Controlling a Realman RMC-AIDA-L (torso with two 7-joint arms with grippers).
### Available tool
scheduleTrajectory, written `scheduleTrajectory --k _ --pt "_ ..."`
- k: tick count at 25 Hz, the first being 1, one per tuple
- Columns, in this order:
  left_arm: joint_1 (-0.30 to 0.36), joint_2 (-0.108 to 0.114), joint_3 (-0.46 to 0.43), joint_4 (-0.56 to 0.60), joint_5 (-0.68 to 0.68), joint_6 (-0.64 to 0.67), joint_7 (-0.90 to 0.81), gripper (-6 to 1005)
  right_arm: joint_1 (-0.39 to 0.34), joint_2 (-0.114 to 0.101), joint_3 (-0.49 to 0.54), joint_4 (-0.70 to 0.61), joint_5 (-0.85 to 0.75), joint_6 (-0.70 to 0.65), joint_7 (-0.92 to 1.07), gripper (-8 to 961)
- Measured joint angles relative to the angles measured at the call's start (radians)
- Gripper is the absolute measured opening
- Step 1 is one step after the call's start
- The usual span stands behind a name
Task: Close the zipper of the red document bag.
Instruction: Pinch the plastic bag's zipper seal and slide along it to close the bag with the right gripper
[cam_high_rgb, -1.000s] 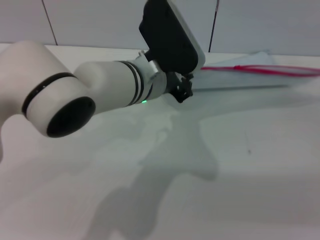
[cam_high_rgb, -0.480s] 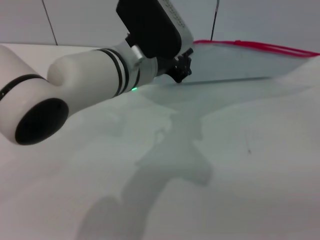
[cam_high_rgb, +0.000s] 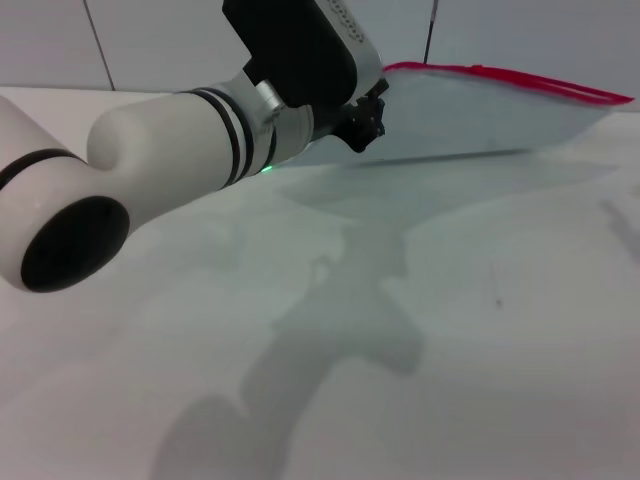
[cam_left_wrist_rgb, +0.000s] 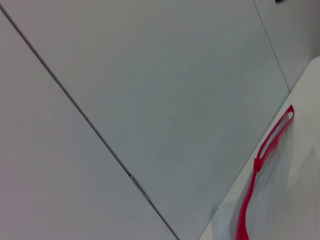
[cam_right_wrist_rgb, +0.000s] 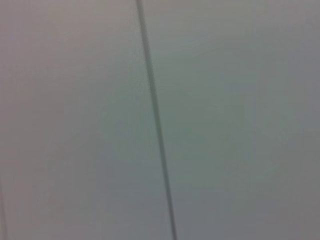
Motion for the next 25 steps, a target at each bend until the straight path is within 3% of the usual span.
scheduleTrajectory --k 12,18,25 --pt "-0.002 -0.001 0.007 -0.012 0.0 0.005 0.001 53 0.125 -0.02 0.142 -0.001 -0.321 -0.24 0.115 512" --pt "-0.006 -0.001 0.012 -0.018 0.0 0.005 0.003 52 0.195 -0.02 0.143 0.001 -0.507 -0.265 0.117 512" --pt "-0.004 -0.001 0.013 -0.036 0.0 0.005 0.012 53 0.224 -0.016 0.142 0.014 -0.545 -0.256 0.086 512"
